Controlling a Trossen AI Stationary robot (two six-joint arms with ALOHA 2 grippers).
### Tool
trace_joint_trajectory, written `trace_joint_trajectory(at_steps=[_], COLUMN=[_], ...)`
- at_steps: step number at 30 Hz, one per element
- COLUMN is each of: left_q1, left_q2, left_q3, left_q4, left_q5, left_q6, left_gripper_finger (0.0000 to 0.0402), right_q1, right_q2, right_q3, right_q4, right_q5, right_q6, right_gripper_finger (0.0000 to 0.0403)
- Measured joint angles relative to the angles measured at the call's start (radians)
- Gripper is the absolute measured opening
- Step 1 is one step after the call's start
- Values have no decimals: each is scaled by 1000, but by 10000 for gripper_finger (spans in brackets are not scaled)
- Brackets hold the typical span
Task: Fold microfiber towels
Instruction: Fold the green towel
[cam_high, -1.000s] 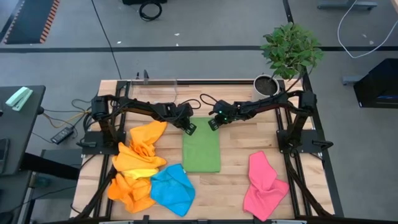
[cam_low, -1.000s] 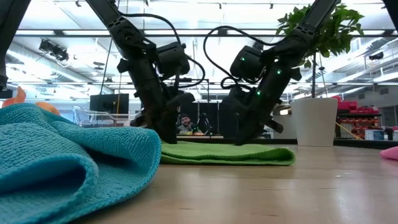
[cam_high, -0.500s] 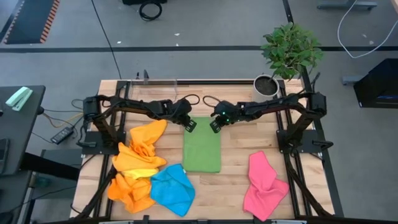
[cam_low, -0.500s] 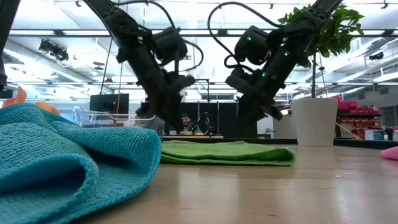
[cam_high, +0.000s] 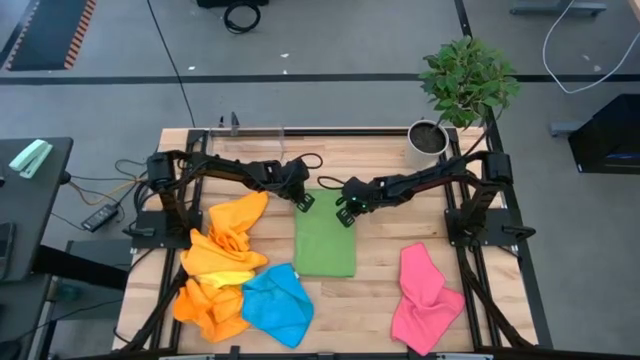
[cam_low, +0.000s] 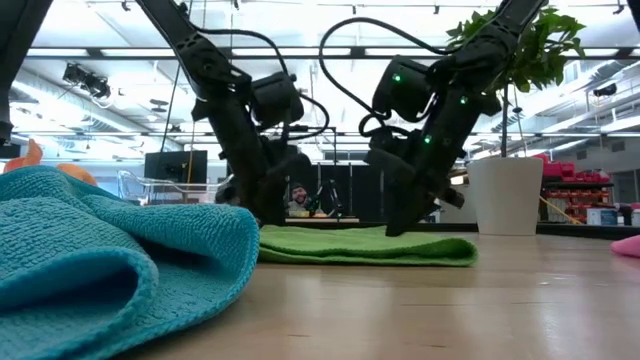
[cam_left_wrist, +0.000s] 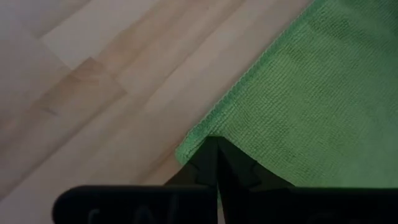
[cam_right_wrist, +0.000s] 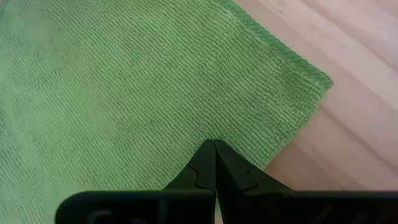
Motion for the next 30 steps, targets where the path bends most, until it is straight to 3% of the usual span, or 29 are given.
trace_joint_trajectory(at_steps=[5, 10, 15, 22, 30], left_q1=[-2, -31, -178, -494, -565], left_q2=[-67, -169, -244, -152, -41], left_q3=[0, 0, 0, 0, 0], left_q4=[-1, -7, -57, 39, 76], left_q5=[-9, -11, 40, 35, 19], left_q6=[2, 45, 139, 178, 150], left_gripper_finger=[28, 20, 7, 10, 10], right_q1=[-7, 13, 157, 466, 561], right_q2=[-51, -147, -215, -149, -45], right_q3=[-4, -4, -3, -3, -3], right_q4=[-27, -43, -62, -1, 61], right_q5=[-8, -13, -11, 81, 125], right_q6=[-16, -10, 72, 248, 392], right_gripper_finger=[5, 5, 5, 5, 5])
